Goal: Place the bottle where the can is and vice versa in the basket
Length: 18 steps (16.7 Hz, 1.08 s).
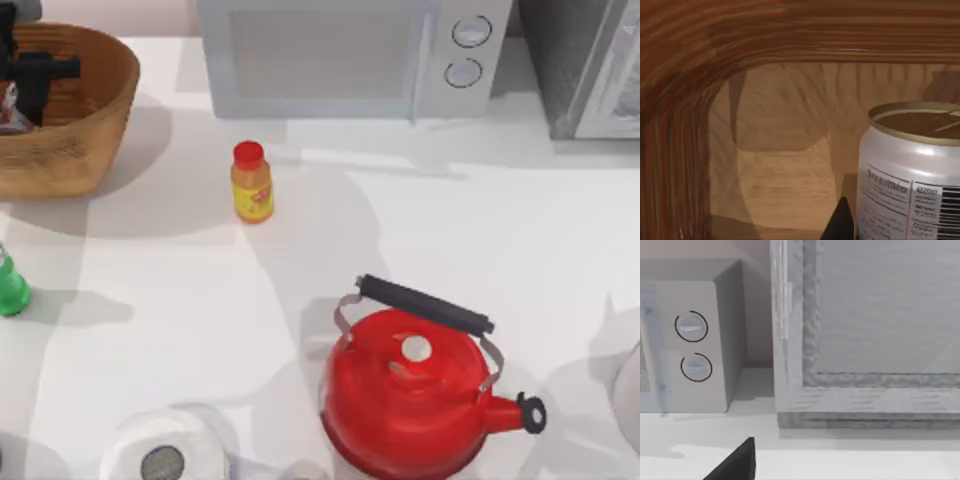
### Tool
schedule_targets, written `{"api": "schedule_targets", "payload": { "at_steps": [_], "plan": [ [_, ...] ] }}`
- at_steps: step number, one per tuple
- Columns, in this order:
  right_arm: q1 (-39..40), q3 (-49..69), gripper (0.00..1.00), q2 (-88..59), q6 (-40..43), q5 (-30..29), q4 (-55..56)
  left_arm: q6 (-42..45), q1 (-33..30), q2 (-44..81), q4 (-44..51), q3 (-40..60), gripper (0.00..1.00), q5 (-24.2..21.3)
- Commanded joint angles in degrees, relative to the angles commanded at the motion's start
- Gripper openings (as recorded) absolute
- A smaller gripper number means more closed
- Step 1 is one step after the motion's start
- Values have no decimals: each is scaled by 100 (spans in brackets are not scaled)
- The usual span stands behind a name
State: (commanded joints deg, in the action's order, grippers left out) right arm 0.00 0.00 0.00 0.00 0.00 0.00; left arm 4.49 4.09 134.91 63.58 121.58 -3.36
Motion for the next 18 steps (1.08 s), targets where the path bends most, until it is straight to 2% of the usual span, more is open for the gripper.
{"api": "schedule_targets", "payload": {
  "at_steps": [3,6,18],
  "plan": [
    [0,0,100,0,0,0,0,-40,-36,-1199,-591,-1097,0,29],
    [0,0,100,0,0,0,0,-89,-90,-2896,-1338,-2634,0,69],
    [0,0,100,0,0,0,0,-355,-329,-11164,-4904,-9924,0,260]
  ]
}}
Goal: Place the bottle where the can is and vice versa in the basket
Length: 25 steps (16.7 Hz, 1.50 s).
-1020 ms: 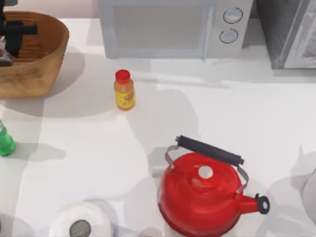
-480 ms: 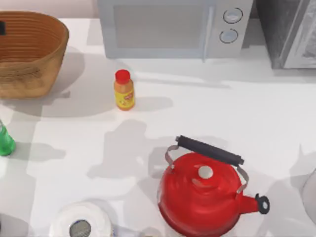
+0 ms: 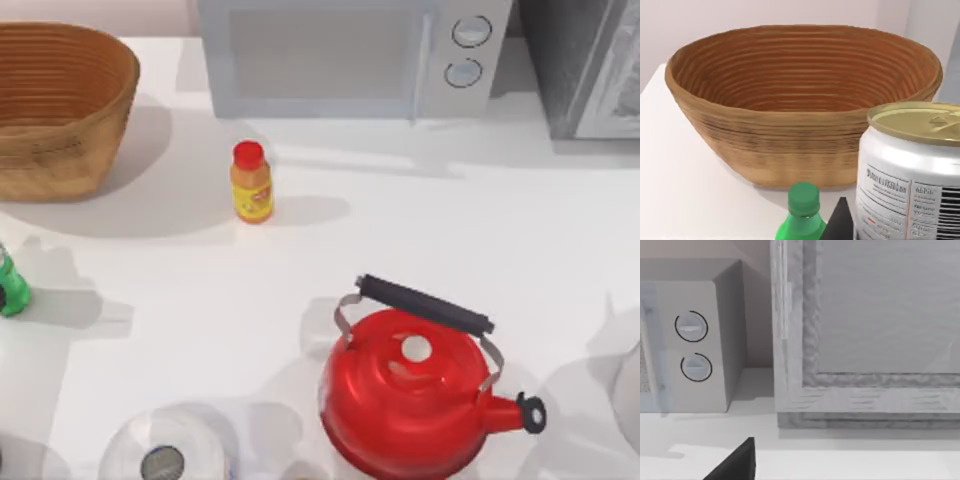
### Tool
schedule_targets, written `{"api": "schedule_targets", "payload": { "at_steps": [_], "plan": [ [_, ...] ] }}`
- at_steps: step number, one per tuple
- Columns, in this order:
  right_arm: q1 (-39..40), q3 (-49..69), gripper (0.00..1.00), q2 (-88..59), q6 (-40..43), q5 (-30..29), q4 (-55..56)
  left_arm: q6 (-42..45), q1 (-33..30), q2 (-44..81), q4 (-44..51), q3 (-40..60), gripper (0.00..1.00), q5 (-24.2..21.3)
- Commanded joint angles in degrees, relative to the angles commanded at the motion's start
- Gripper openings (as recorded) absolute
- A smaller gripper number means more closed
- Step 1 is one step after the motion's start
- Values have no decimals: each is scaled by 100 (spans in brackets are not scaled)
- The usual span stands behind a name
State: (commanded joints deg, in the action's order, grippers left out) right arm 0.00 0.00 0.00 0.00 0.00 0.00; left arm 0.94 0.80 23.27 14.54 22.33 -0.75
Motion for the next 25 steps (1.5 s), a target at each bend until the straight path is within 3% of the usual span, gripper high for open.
{"api": "schedule_targets", "payload": {
  "at_steps": [6,16,20,25],
  "plan": [
    [0,0,100,0,0,0,0,-84,-72,-2106,-1288,-2020,0,67],
    [0,0,100,0,0,0,0,-81,-114,-2148,-1544,-2142,0,-2],
    [0,0,100,0,0,0,0,-78,-362,-1194,-2134,-1647,0,-514],
    [0,0,100,0,0,0,0,-102,-827,1061,-3407,-654,0,-1712]
  ]
}}
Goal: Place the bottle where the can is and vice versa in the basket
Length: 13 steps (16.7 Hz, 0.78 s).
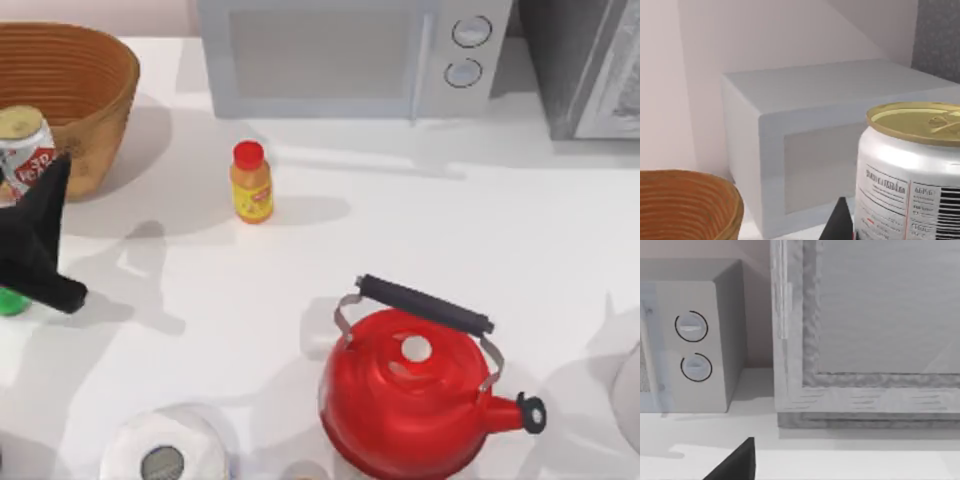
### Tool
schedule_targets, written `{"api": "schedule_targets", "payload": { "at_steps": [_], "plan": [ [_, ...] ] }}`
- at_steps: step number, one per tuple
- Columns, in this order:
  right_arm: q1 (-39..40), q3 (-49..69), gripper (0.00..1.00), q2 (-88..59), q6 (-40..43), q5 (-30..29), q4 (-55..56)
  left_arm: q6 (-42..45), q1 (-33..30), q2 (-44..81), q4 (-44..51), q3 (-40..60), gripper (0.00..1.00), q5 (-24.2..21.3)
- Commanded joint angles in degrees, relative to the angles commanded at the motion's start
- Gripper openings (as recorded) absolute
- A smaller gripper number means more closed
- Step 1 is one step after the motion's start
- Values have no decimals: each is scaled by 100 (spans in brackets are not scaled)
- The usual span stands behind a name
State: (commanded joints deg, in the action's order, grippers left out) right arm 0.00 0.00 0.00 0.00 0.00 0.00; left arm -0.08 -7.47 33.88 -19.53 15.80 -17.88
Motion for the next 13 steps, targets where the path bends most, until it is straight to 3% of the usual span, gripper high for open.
{"api": "schedule_targets", "payload": {
  "at_steps": [13],
  "plan": [
    [0,0,100,0,0,0,0,-17,-1220,8004,-4313,3093,0,-4080]
  ]
}}
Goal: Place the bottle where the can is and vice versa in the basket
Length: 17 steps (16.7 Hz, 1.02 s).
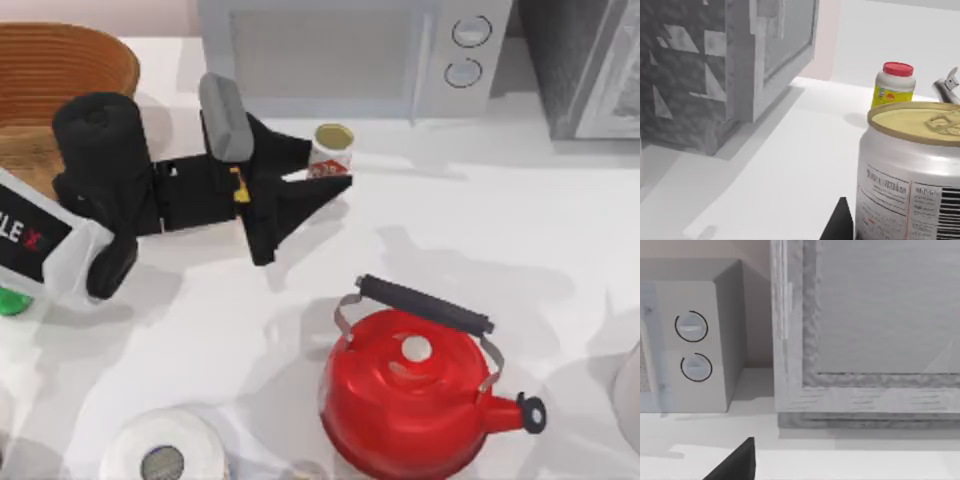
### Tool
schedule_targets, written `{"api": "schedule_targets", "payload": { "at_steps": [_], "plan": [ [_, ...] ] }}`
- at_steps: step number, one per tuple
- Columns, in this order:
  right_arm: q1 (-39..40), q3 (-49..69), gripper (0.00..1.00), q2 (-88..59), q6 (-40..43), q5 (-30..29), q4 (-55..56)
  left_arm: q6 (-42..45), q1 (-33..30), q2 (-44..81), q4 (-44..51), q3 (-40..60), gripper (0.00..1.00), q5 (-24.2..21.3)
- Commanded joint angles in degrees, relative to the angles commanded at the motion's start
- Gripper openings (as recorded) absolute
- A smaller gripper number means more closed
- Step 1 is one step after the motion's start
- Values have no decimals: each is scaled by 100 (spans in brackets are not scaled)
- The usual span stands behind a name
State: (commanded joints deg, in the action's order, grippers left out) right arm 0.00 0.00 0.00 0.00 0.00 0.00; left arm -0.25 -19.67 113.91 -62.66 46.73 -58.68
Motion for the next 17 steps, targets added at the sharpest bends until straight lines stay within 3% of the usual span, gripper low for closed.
{"api": "schedule_targets", "payload": {
  "at_steps": [4,7,14,17],
  "plan": [
    [0,0,100,0,0,0,0,97,-89,1817,-1122,779,0,-937],
    [0,0,100,0,0,0,0,173,5,2654,-1695,1173,0,-1364],
    [0,0,100,0,0,0,0,210,68,2940,-1906,1310,0,-1511],
    [0,0,100,0,0,0,0,210,68,2940,-1906,1310,23,-1511]
  ]
}}
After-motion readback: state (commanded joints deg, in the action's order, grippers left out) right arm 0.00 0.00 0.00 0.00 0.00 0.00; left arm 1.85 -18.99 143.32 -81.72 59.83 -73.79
